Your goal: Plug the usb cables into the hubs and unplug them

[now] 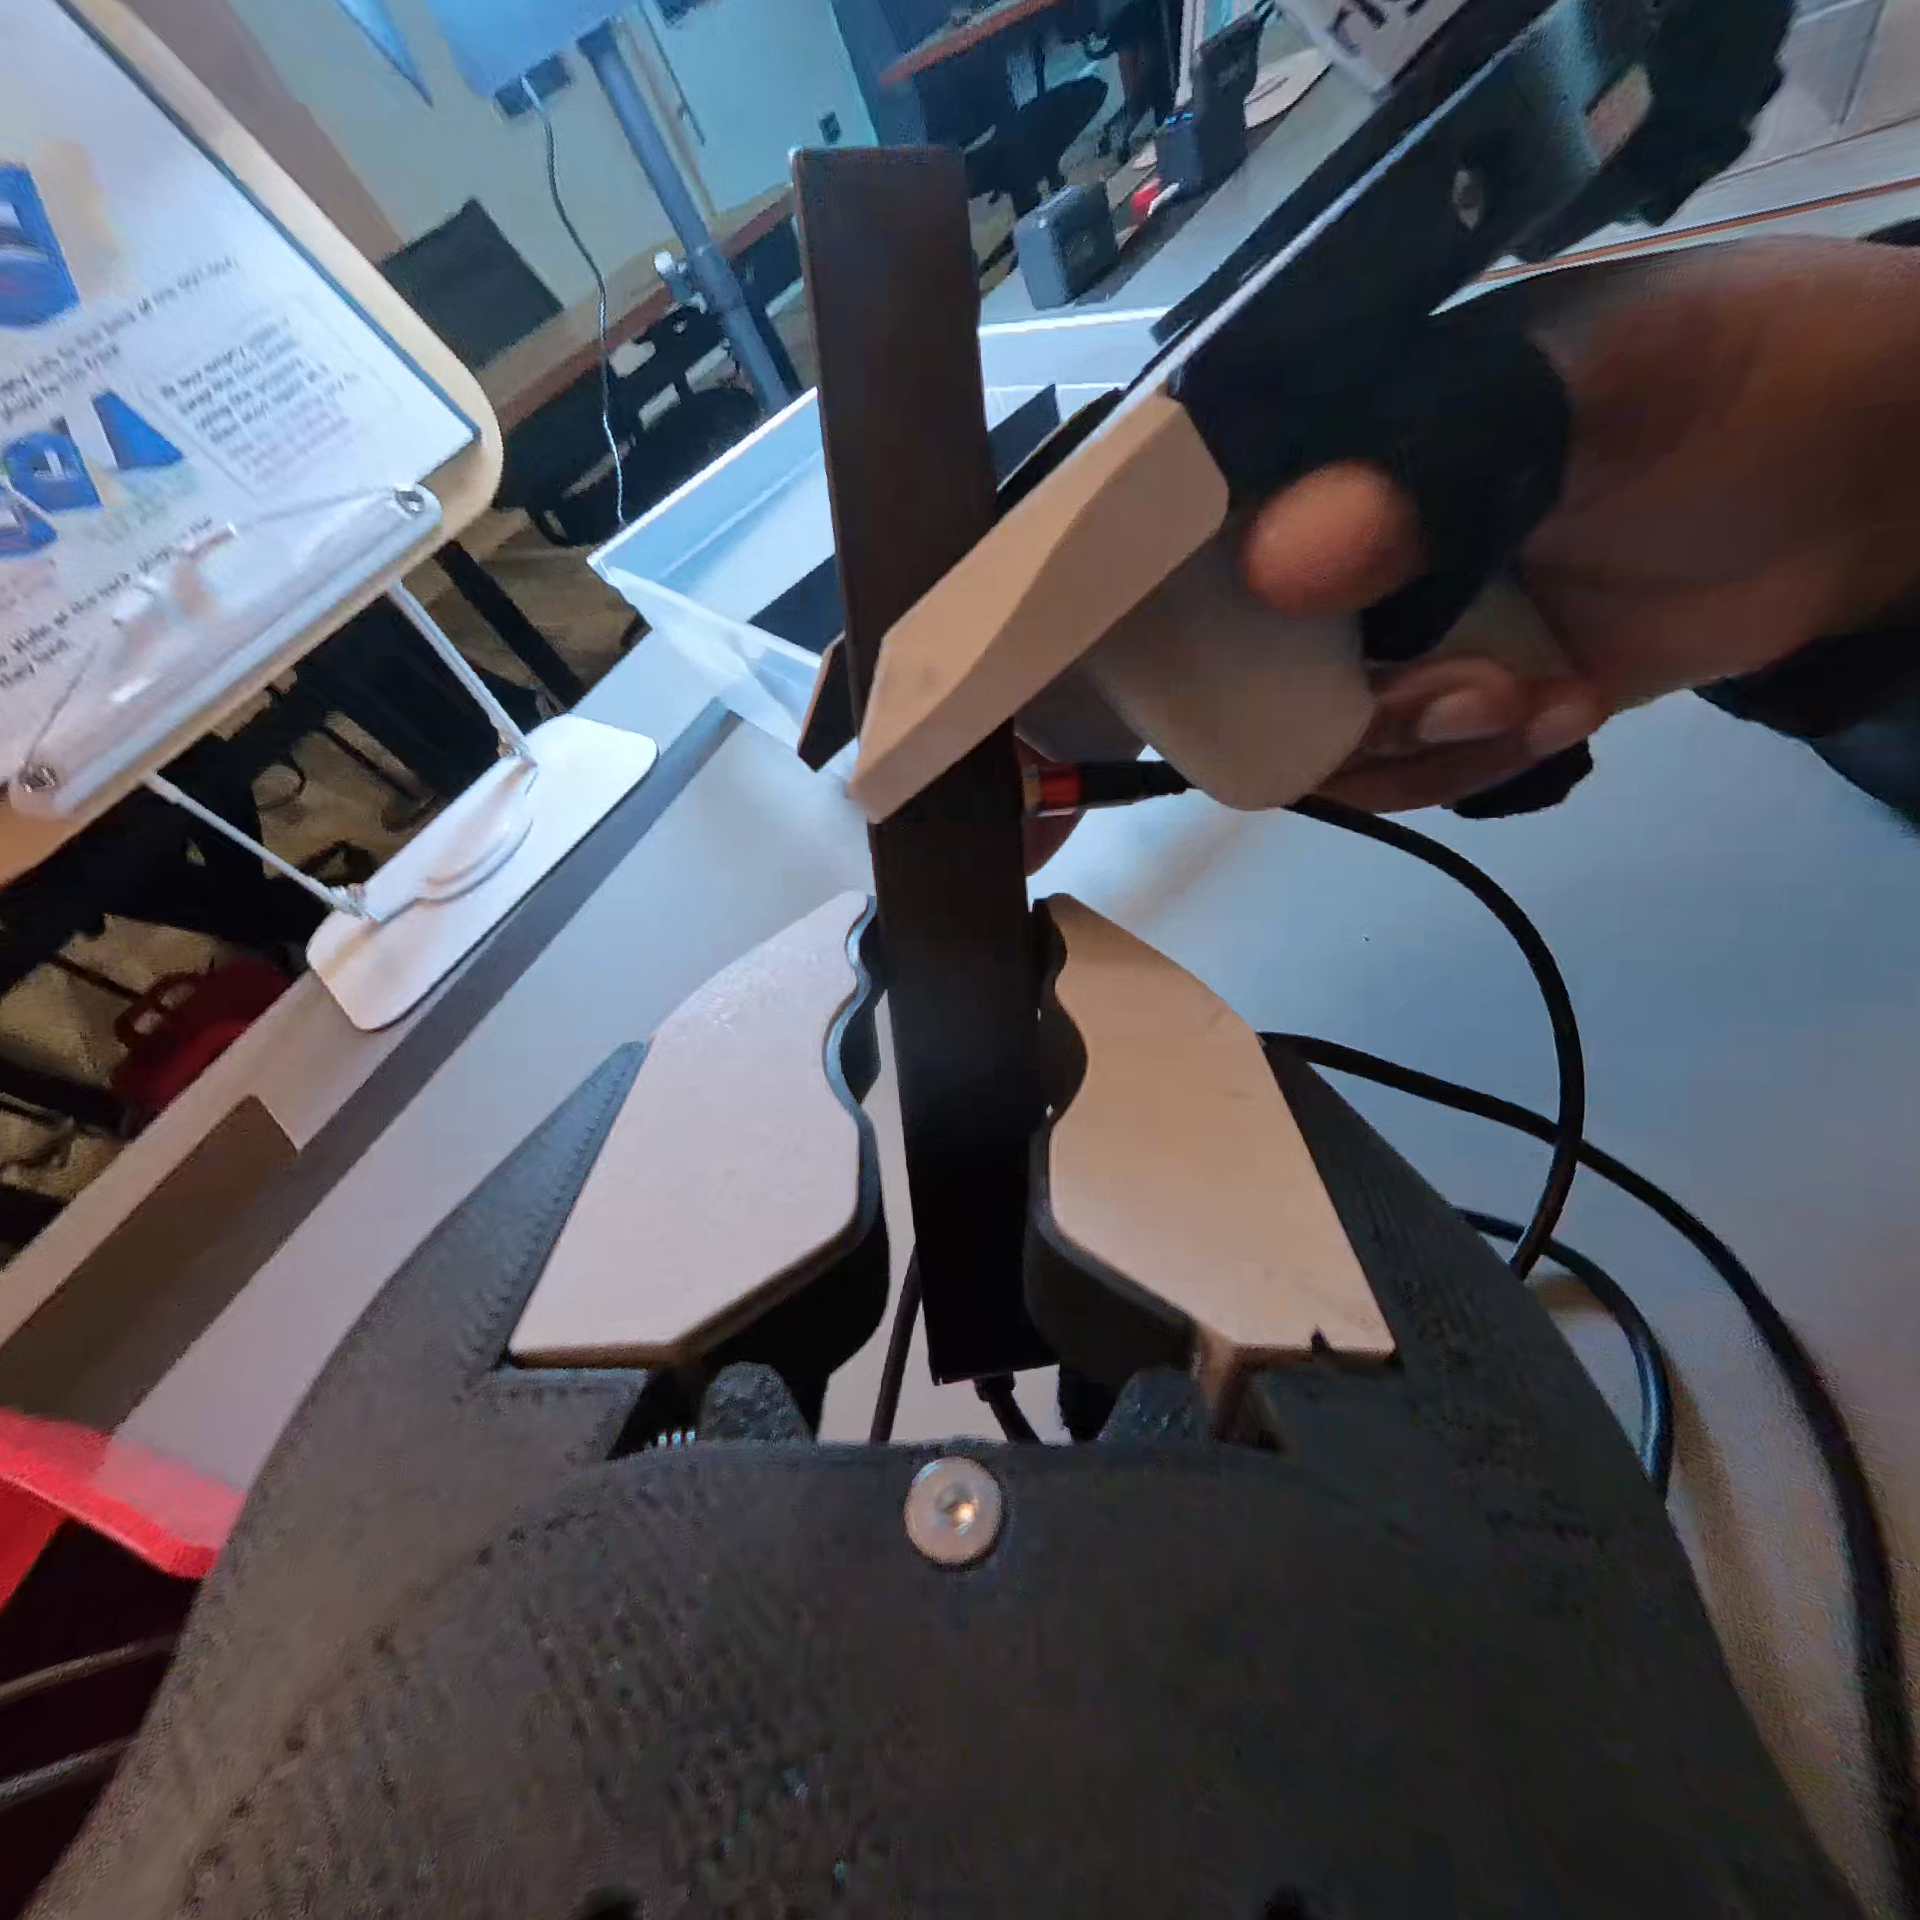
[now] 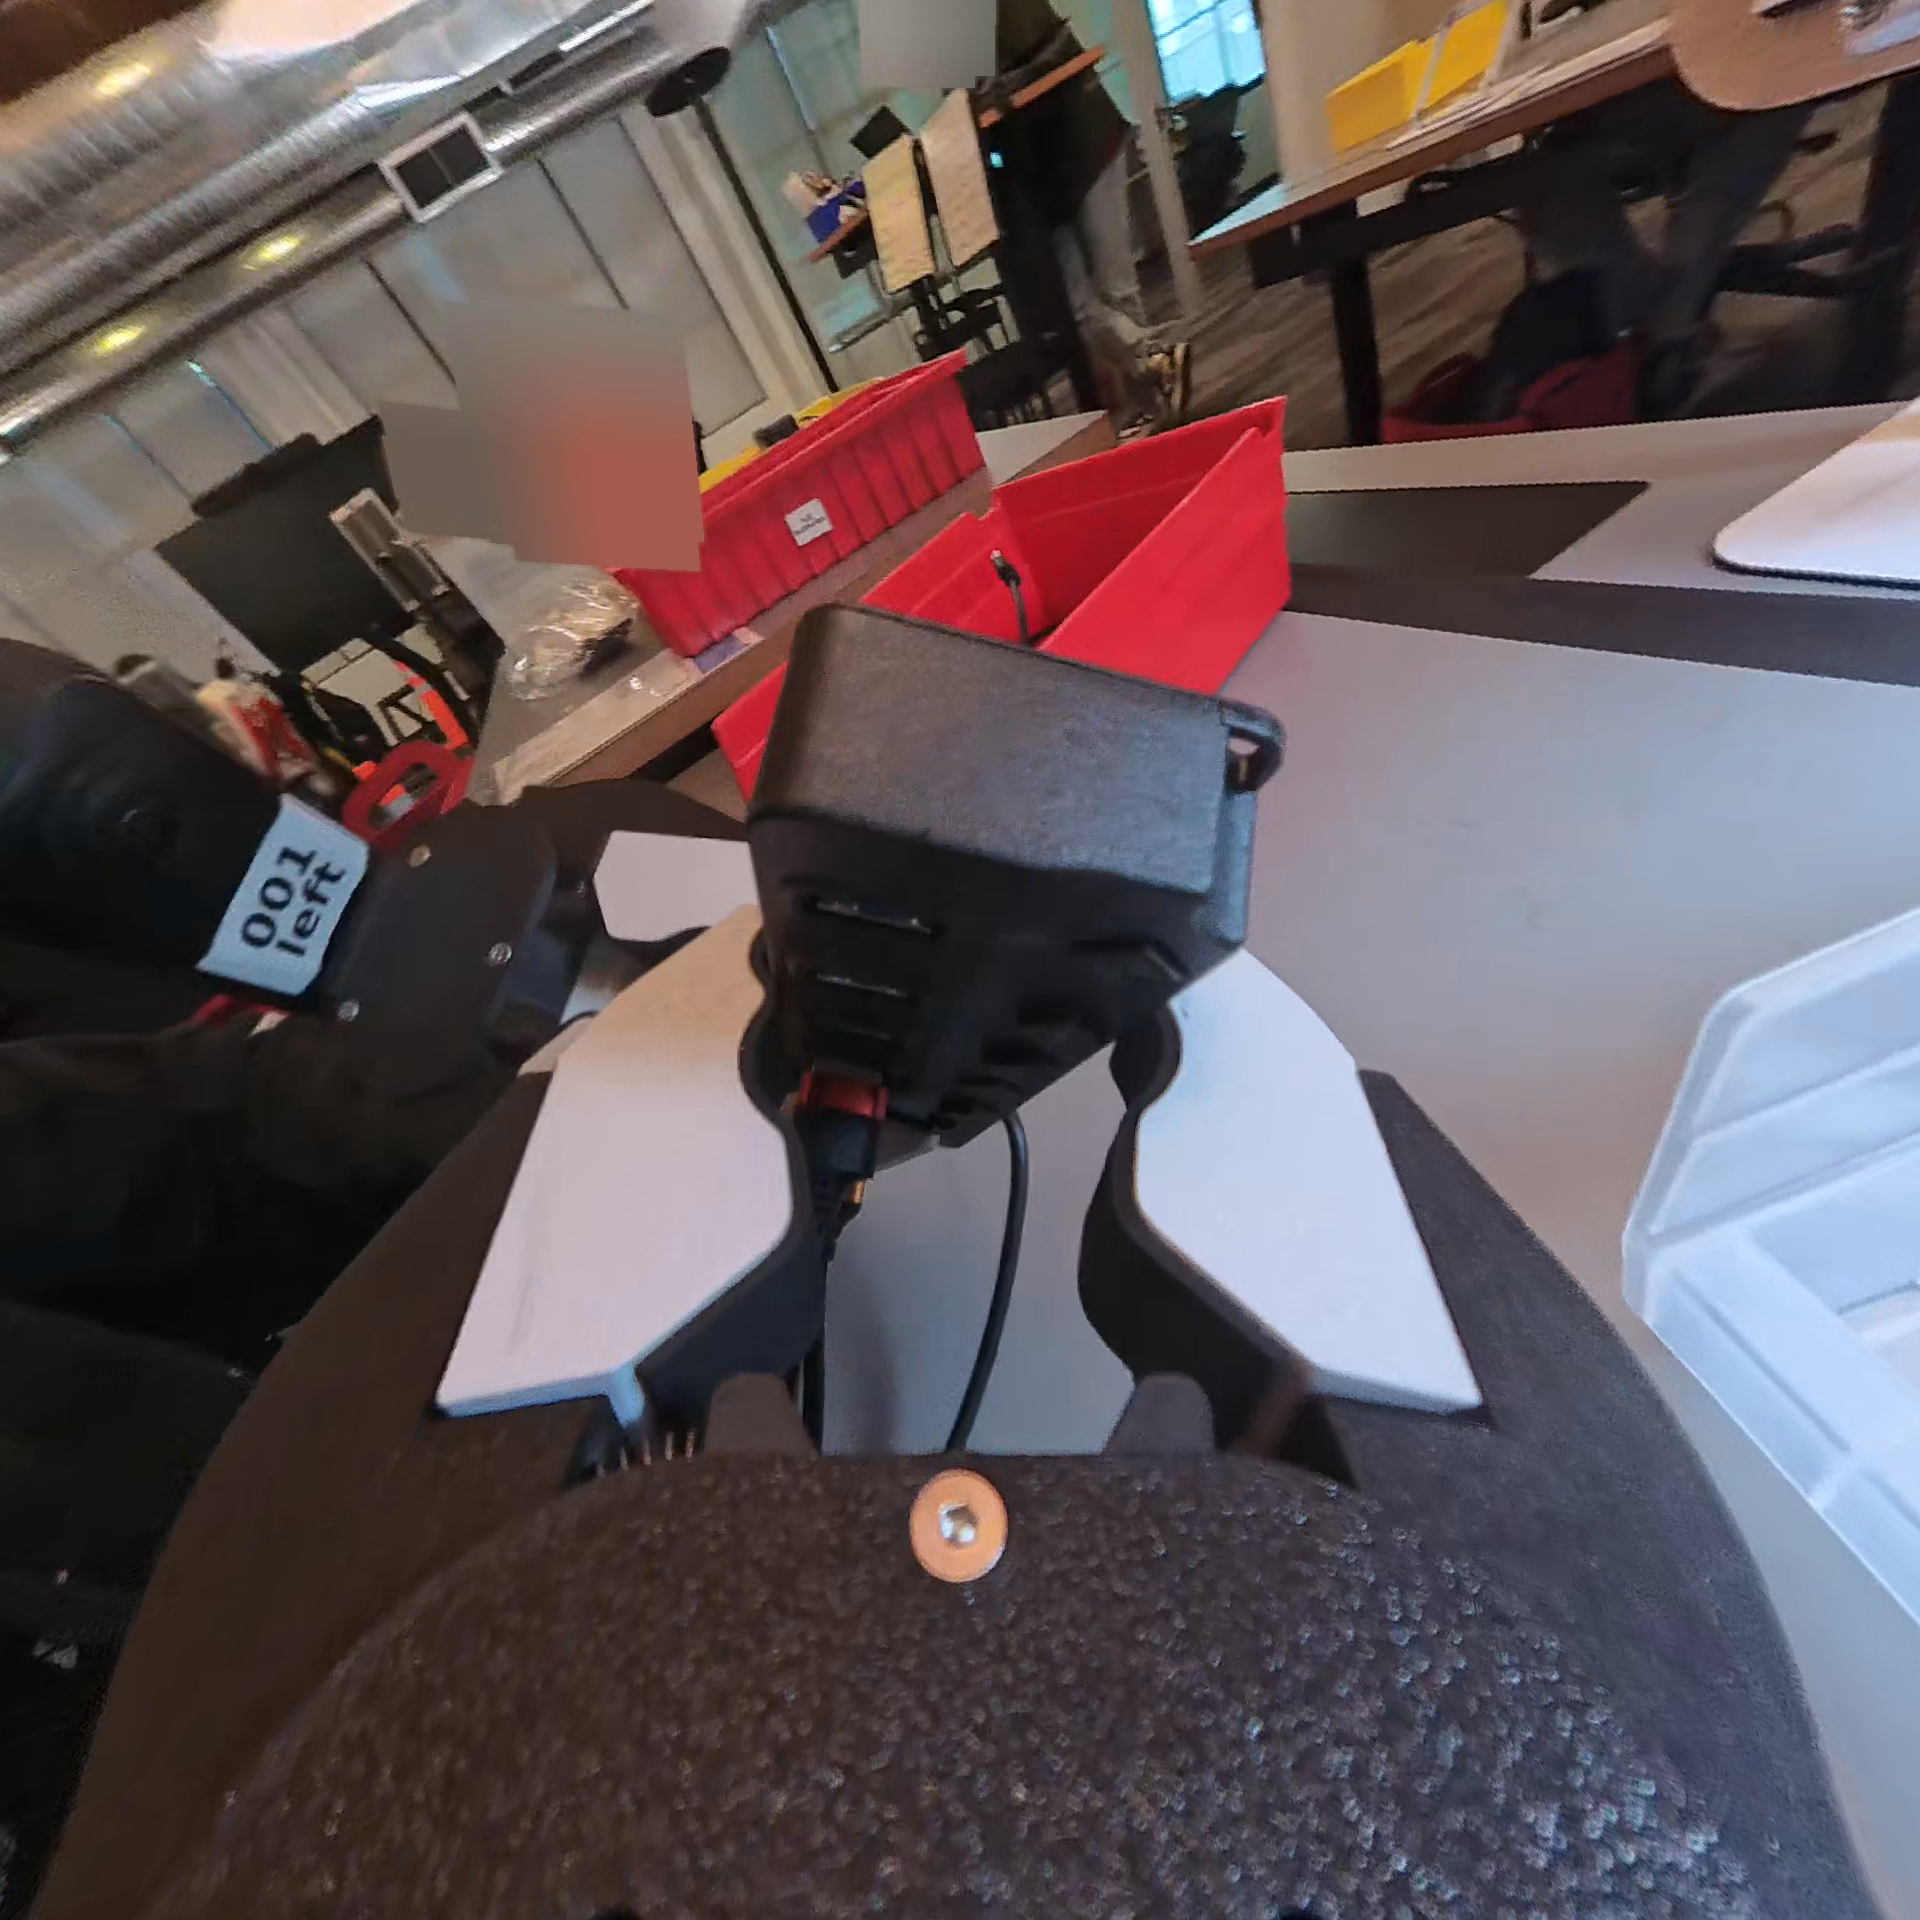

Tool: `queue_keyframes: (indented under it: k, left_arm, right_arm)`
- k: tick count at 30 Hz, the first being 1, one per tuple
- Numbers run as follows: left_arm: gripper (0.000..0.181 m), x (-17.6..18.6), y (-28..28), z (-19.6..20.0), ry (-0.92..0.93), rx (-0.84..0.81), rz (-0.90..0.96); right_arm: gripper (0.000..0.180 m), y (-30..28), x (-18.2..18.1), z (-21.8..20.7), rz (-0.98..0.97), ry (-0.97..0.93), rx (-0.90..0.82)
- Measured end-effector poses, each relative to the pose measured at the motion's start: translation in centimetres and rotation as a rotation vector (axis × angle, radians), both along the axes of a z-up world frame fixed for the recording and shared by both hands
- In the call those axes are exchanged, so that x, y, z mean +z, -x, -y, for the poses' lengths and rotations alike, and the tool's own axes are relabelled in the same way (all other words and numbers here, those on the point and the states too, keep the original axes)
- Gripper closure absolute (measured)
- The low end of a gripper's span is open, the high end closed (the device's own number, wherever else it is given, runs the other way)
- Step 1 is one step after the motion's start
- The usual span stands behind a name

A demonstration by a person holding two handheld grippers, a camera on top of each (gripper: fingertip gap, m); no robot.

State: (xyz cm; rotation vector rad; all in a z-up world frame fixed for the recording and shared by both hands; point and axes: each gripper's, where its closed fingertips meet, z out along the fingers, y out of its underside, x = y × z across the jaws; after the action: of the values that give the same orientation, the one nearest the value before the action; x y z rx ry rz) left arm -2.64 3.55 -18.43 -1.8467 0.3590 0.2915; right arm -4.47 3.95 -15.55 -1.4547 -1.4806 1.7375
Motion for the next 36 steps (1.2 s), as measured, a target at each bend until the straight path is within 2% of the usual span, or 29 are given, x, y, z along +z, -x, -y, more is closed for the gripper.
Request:
queue_keyframes:
  k: [2, 4, 7, 9, 10, 12, 15, 18, 21, 26, 29, 32, 36]
  left_arm:
    - [0.148, 0.0, -0.6, 0.3, 0.033, -0.092, 0.071]
    - [0.125, -0.2, -1.5, 0.9, 0.122, -0.21, 0.237]
    - [0.104, -1.1, -3.3, 2.2, 0.261, -0.403, 0.442]
    - [0.104, -1.4, -4.7, 2.9, 0.289, -0.511, 0.483]
    - [0.115, -1.4, -5.4, 3.2, 0.291, -0.556, 0.496]
    - [0.117, -1.5, -5.7, 3.5, 0.294, -0.598, 0.468]
    - [0.117, -0.6, -4.2, 2.9, 0.213, -0.545, 0.452]
    - [0.118, 0.7, -2.6, 2.7, 0.115, -0.52, 0.472]
    - [0.118, 1.0, -1.8, 2.6, 0.077, -0.498, 0.437]
    - [0.118, 0.6, -1.5, 2.1, 0.049, -0.436, 0.313]
    - [0.12, 2.1, -1.3, 2.4, -0.023, -0.437, 0.324]
    - [0.12, 2.5, -1.5, 2.5, -0.032, -0.42, 0.247]
    - [0.12, 2.9, -1.7, 2.6, -0.047, -0.431, 0.253]
  right_arm:
    - [0.119, -0.4, 0.1, 0.2, -0.028, -0.029, 0.066]
    - [0.119, -1.1, 0.2, 1.2, -0.044, -0.09, 0.19]
    - [0.12, -2.3, 0.6, 3.6, -0.05, -0.22, 0.374]
    - [0.119, -2.9, 0.7, 5.5, -0.07, -0.342, 0.468]
    - [0.119, -3.0, 0.7, 6.3, -0.08, -0.397, 0.497]
    - [0.119, -2.9, 1.1, 7.2, -0.114, -0.474, 0.505]
    - [0.117, -2.3, 1.8, 6.0, -0.162, -0.519, 0.409]
    - [0.119, -3.2, 1.4, 3.8, -0.114, -0.563, 0.393]
    - [0.138, -3.7, 1.2, 3.1, -0.115, -0.573, 0.386]
    - [0.164, -3.3, 0.2, 5.1, -0.105, -0.621, 0.416]
    - [0.164, -3.3, 0.3, 4.8, -0.1, -0.634, 0.403]
    - [0.164, -3.6, 0.2, 4.8, -0.119, -0.6, 0.418]
    - [0.164, -3.8, 0.5, 5.0, -0.155, -0.564, 0.419]
